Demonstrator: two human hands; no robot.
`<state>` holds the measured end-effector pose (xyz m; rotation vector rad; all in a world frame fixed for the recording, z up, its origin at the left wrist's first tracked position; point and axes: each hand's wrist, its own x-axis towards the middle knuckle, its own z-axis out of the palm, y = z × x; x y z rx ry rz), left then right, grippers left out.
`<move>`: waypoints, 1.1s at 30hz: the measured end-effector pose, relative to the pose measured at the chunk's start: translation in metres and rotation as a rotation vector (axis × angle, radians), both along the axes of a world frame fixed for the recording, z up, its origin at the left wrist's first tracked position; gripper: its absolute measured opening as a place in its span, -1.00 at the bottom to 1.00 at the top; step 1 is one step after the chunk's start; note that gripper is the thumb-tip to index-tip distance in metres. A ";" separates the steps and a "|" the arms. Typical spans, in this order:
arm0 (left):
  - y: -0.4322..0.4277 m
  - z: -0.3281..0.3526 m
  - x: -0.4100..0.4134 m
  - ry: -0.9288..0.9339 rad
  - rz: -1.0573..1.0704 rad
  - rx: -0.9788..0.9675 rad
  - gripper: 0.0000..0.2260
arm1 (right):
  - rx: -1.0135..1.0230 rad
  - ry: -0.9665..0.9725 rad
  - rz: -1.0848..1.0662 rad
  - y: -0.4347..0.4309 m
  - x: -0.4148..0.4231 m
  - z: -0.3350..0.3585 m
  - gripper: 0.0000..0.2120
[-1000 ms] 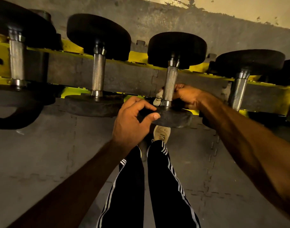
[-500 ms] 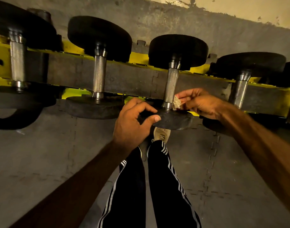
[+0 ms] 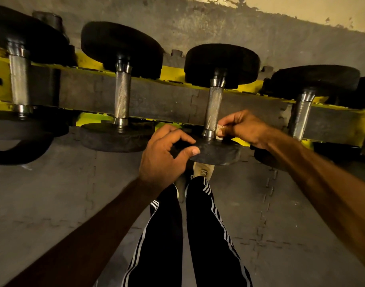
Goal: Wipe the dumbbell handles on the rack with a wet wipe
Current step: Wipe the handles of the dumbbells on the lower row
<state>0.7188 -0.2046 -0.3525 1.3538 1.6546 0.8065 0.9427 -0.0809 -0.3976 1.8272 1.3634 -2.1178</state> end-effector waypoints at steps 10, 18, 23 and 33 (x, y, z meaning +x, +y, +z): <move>0.001 -0.001 -0.003 -0.009 -0.011 -0.038 -0.80 | -0.036 -0.058 0.180 0.002 -0.012 0.000 -0.74; 0.003 0.000 -0.003 -0.029 -0.018 -0.035 -0.82 | -0.004 -0.045 0.253 0.008 -0.002 0.023 -0.80; 0.003 -0.001 -0.003 -0.032 -0.022 -0.026 -0.81 | -0.132 -0.010 0.382 0.025 0.005 0.042 -0.87; 0.003 -0.002 -0.003 -0.049 -0.008 -0.039 -0.81 | -0.056 -0.220 0.313 0.011 -0.021 0.012 -0.81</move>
